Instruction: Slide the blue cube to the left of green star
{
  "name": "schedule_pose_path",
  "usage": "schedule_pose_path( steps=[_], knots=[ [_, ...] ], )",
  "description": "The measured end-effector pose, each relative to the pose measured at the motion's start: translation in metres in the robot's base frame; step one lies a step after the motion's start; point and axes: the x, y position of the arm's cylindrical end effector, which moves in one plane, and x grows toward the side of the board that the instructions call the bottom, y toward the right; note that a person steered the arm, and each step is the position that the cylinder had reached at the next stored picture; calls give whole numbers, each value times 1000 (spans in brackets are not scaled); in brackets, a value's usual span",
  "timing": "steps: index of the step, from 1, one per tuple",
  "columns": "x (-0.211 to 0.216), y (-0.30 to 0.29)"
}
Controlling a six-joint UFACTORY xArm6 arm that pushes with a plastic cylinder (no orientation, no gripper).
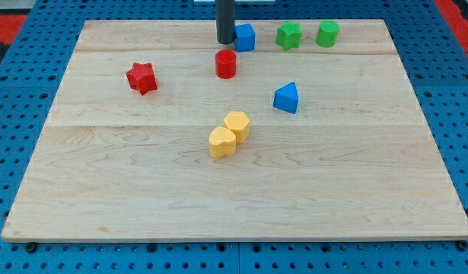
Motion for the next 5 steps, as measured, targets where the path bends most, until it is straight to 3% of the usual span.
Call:
schedule_pose_path(
  steps=[5],
  knots=[
    [0, 3]
  ],
)
